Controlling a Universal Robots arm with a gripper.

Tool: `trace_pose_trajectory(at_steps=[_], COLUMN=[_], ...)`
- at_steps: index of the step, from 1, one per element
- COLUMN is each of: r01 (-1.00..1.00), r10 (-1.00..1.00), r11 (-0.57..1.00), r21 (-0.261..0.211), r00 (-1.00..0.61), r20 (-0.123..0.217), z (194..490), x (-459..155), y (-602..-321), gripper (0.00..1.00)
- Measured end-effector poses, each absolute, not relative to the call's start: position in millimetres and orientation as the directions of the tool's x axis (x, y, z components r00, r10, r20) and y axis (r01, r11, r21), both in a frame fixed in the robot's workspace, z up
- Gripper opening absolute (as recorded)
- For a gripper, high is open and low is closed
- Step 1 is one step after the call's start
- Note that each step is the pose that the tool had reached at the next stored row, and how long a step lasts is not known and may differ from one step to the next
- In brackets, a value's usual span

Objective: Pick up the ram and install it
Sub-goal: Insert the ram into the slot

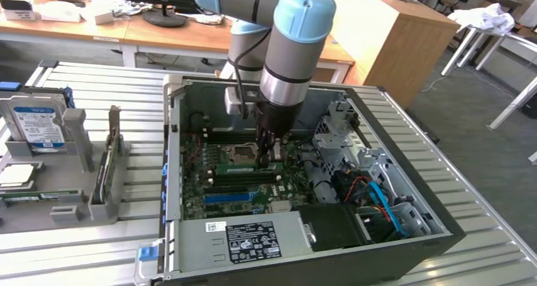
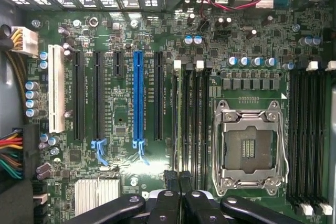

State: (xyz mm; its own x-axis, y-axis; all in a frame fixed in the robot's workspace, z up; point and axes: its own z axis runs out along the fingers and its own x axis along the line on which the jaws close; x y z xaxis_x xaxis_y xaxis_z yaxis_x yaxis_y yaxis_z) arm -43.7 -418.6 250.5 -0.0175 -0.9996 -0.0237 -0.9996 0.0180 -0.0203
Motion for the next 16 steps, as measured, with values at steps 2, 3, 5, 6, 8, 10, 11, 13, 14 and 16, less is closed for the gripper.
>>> trace_pose_trajectory(at_steps=[2,3,5,6,8,10,11,13,14,16], r01=[-1.000,-1.000,-1.000,-1.000,-1.000,-1.000,-1.000,-1.000,-1.000,-1.000], r10=[-1.000,-1.000,-1.000,-1.000,-1.000,-1.000,-1.000,-1.000,-1.000,-1.000], r11=[0.018,0.018,0.018,0.018,0.018,0.018,0.018,0.018,0.018,0.018], r21=[-0.020,-0.020,-0.020,-0.020,-0.020,-0.020,-0.020,-0.020,-0.020,-0.020], r00=[-0.017,-0.018,-0.018,-0.017,-0.018,-0.017,-0.017,-0.018,-0.018,-0.017], r20=[-0.024,-0.024,-0.024,-0.024,-0.024,-0.024,-0.023,-0.024,-0.024,-0.024], z=[249.1,248.3,246.8,246.0,244.6,244.0,243.9,243.4,243.2,242.9], x=[-43.7,-43.7,-43.7,-43.7,-43.7,-43.7,-43.7,-43.8,-44.0,-44.1], y=[-418.6,-418.6,-418.6,-418.6,-418.6,-418.6,-418.7,-418.6,-418.6,-418.6], gripper=[0.12,0.12,0.12,0.12,0.12,0.12,0.12,0.12,0.12,0.12])
